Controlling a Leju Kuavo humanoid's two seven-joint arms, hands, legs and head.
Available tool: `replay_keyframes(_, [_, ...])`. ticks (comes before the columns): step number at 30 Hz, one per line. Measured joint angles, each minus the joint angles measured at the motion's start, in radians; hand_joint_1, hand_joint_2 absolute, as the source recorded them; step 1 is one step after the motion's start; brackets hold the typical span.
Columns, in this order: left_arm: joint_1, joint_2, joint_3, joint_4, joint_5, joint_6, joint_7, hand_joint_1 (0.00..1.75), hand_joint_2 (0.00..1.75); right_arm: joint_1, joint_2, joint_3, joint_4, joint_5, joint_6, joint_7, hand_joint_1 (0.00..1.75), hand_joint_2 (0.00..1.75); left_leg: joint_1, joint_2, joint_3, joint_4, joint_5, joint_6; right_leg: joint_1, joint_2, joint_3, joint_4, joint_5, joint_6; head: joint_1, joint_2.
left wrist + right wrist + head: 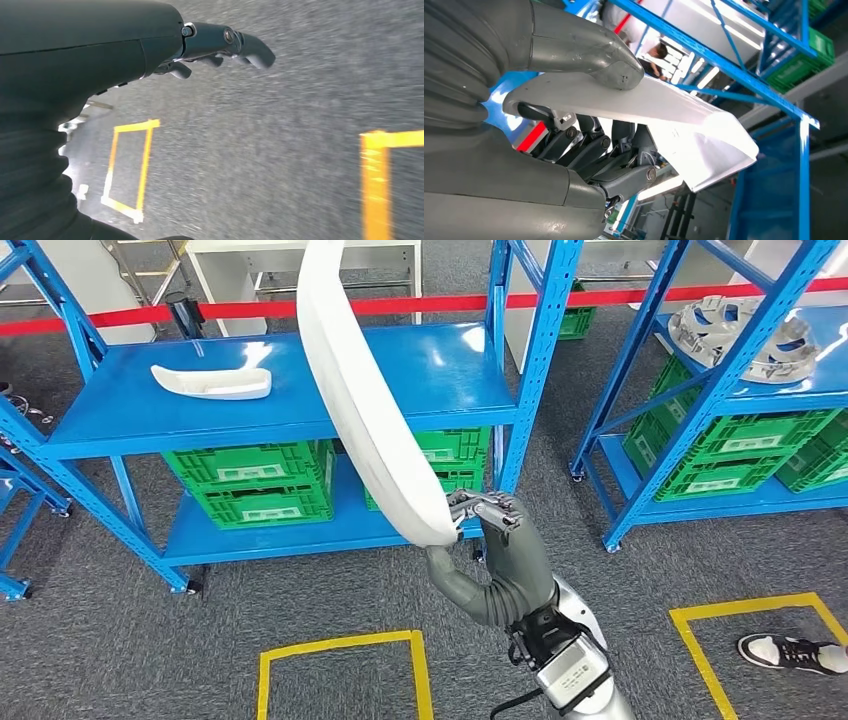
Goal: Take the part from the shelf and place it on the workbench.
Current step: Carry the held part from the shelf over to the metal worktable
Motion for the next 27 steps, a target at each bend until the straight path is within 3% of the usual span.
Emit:
replay_keyframes(1, [0.001, 0.0, 0.0, 0.0, 0.001, 0.002, 0.007, 0.0, 1.75, 0.001, -0.006, -0.002, -0.001, 0.001, 0.005, 0.0, 1.75, 1.75, -0.001, 0.002, -0.017, 0.001, 0.014, 0.004, 0.0, 0.0, -0.014, 0.065, -0.056, 0.004, 0.001, 0.0])
replay_keyframes(2, [0.002, 0.0, 0.0, 0.0, 0.005, 0.005, 0.012, 0.0, 1.75, 0.0, -0.012, -0.003, -0.001, 0.001, 0.01, 0.002, 1.75, 1.75, -0.002, 0.003, -0.035, 0.003, 0.028, 0.005, 0.0, 0.0, -0.024, 0.131, -0.091, 0.007, 0.001, 0.0])
replay_keyframes(3, [0.002, 0.0, 0.0, 0.0, 0.011, 0.008, 0.014, 0.0, 1.75, -0.001, -0.017, -0.004, -0.001, 0.0, 0.016, 0.005, 1.75, 1.75, -0.003, 0.004, -0.055, 0.007, 0.043, 0.005, 0.0, 0.0, -0.023, 0.178, -0.098, 0.008, 0.001, 0.0])
replay_keyframes(4, [0.002, -0.002, 0.0, 0.0, 0.02, 0.012, 0.013, 0.0, 1.75, -0.002, -0.022, -0.004, 0.0, -0.002, 0.023, 0.009, 1.75, 1.75, -0.004, 0.004, -0.075, 0.012, 0.056, 0.005, 0.0, 0.001, -0.009, 0.198, -0.081, 0.008, 0.001, 0.0])
replay_keyframes(5, [0.002, -0.003, 0.001, 0.0, 0.029, 0.016, 0.01, 0.0, 1.75, -0.004, -0.026, -0.004, 0.001, -0.004, 0.031, 0.013, 1.75, 1.75, -0.004, 0.005, -0.097, 0.019, 0.068, 0.003, 0.0, 0.001, 0.023, 0.181, -0.051, 0.006, 0.001, 0.0])
replay_keyframes(6, [0.002, -0.006, 0.001, 0.0, 0.039, 0.021, 0.004, 0.0, 1.75, -0.008, -0.03, -0.004, 0.003, -0.006, 0.038, 0.016, 1.75, 1.75, -0.004, 0.004, -0.118, 0.028, 0.079, 0.001, 0.001, 0.001, 0.073, 0.129, -0.027, 0.003, 0.001, 0.0])
replay_keyframes(8, [0.0, -0.013, 0.004, 0.0, 0.053, 0.028, -0.008, 0.0, 1.75, -0.017, -0.034, -0.004, 0.005, -0.007, 0.05, 0.02, 1.75, 1.75, -0.006, 0.003, -0.147, 0.045, 0.095, -0.007, 0.005, 0.001, 0.186, -0.022, -0.038, -0.007, 0.001, 0.0])
replay_keyframes(9, [-0.001, -0.016, 0.006, 0.0, 0.055, 0.03, -0.015, 0.0, 1.75, -0.023, -0.036, -0.004, 0.007, -0.007, 0.053, 0.021, 1.75, 1.75, -0.006, 0.002, -0.154, 0.05, 0.104, -0.013, 0.008, 0.001, 0.221, -0.078, -0.057, -0.014, 0.002, 0.0])
replay_keyframes(10, [-0.001, -0.019, 0.007, 0.0, 0.052, 0.032, -0.02, 0.0, 1.75, -0.027, -0.036, -0.004, 0.008, -0.006, 0.055, 0.025, 1.75, 1.75, -0.006, 0.002, -0.158, 0.05, 0.113, -0.019, 0.011, 0.001, 0.235, -0.109, -0.071, -0.02, 0.002, 0.0])
replay_keyframes(12, [-0.002, -0.023, 0.009, 0.0, 0.037, 0.033, -0.026, 0.0, 1.75, -0.032, -0.036, -0.007, 0.011, 0.001, 0.055, 0.037, 1.75, 1.75, -0.003, 0.001, -0.163, 0.045, 0.128, -0.032, 0.011, -0.002, 0.222, -0.12, -0.057, -0.035, 0.004, 0.0])
replay_keyframes(13, [-0.003, -0.026, 0.009, 0.0, 0.028, 0.033, -0.027, 0.0, 1.75, -0.033, -0.034, -0.011, 0.011, 0.006, 0.055, 0.045, 1.75, 1.75, -0.001, -0.001, -0.169, 0.052, 0.113, -0.039, 0.009, -0.003, 0.211, -0.122, -0.043, -0.043, 0.004, 0.0])
replay_keyframes(14, [-0.005, -0.029, 0.009, 0.0, 0.02, 0.032, -0.025, 0.0, 1.75, -0.033, -0.03, -0.016, 0.011, 0.012, 0.058, 0.052, 1.75, 1.75, -0.001, -0.003, -0.178, 0.074, 0.077, -0.045, 0.006, -0.005, 0.198, -0.126, -0.027, -0.049, 0.004, 0.0])
replay_keyframes(16, [-0.016, -0.034, 0.009, 0.0, 0.006, 0.028, -0.022, 0.0, 1.75, -0.032, -0.02, -0.03, 0.009, 0.022, 0.069, 0.065, 1.75, 1.75, 0.004, -0.007, -0.198, 0.171, -0.036, -0.056, 0.003, -0.005, 0.166, -0.127, 0.003, -0.056, 0.003, 0.0])
replay_keyframes(17, [-0.025, -0.035, 0.009, 0.0, 0.002, 0.026, -0.02, 0.0, 1.75, -0.031, -0.015, -0.038, 0.008, 0.027, 0.078, 0.072, 1.75, 1.75, 0.007, -0.007, -0.205, 0.233, -0.079, -0.061, 0.003, -0.006, 0.148, -0.126, 0.017, -0.055, 0.003, 0.0])
replay_keyframes(18, [-0.034, -0.036, 0.009, 0.0, 0.001, 0.025, -0.019, 0.0, 1.75, -0.031, -0.01, -0.046, 0.008, 0.031, 0.089, 0.077, 1.75, 1.75, 0.009, -0.007, -0.205, 0.287, -0.097, -0.066, 0.002, -0.007, 0.131, -0.124, 0.031, -0.054, 0.003, 0.0])
replay_keyframes(19, [-0.043, -0.037, 0.009, -0.001, 0.002, 0.025, -0.019, 0.0, 1.75, -0.031, -0.006, -0.053, 0.007, 0.034, 0.1, 0.082, 1.75, 1.75, 0.012, -0.007, -0.197, 0.32, -0.087, -0.07, 0.002, -0.009, 0.112, -0.121, 0.044, -0.051, 0.003, 0.0])
replay_keyframes(20, [-0.052, -0.039, 0.009, -0.001, 0.005, 0.025, -0.021, 0.0, 1.75, -0.031, -0.001, -0.06, 0.007, 0.037, 0.109, 0.085, 1.75, 1.75, 0.015, -0.007, -0.176, 0.327, -0.058, -0.073, 0.0, -0.01, 0.093, -0.118, 0.057, -0.048, 0.003, 0.0])
replay_keyframes(22, [-0.068, -0.042, 0.009, -0.002, 0.018, 0.023, -0.032, 0.0, 1.75, -0.033, 0.008, -0.073, 0.006, 0.038, 0.126, 0.086, 1.75, 1.75, 0.021, -0.008, -0.09, 0.246, -0.008, -0.078, -0.002, -0.011, 0.058, -0.108, 0.079, -0.038, 0.003, 0.0])
replay_keyframes(24, [-0.084, -0.047, 0.009, -0.004, 0.037, 0.017, -0.052, 0.0, 1.75, -0.044, 0.018, -0.08, 0.005, 0.037, 0.144, 0.084, 1.75, 1.75, 0.021, -0.011, 0.021, 0.094, -0.034, -0.073, -0.003, -0.011, 0.036, -0.097, 0.098, -0.025, 0.003, 0.0])
replay_keyframes(25, [-0.091, -0.049, 0.009, -0.004, 0.046, 0.014, -0.064, 0.0, 1.75, -0.054, 0.023, -0.081, 0.007, 0.035, 0.151, 0.08, 1.75, 1.75, 0.018, -0.013, 0.054, 0.038, -0.056, -0.066, -0.002, -0.011, 0.03, -0.095, 0.109, -0.019, 0.003, 0.0])
replay_keyframes(27, [-0.099, -0.05, 0.01, -0.004, 0.061, 0.008, -0.077, 0.0, 1.75, -0.072, 0.031, -0.082, 0.017, 0.034, 0.159, 0.074, 1.75, 1.75, 0.013, -0.012, 0.057, 0.005, -0.064, -0.043, -0.004, -0.011, 0.024, -0.1, 0.132, -0.006, 0.003, 0.0])
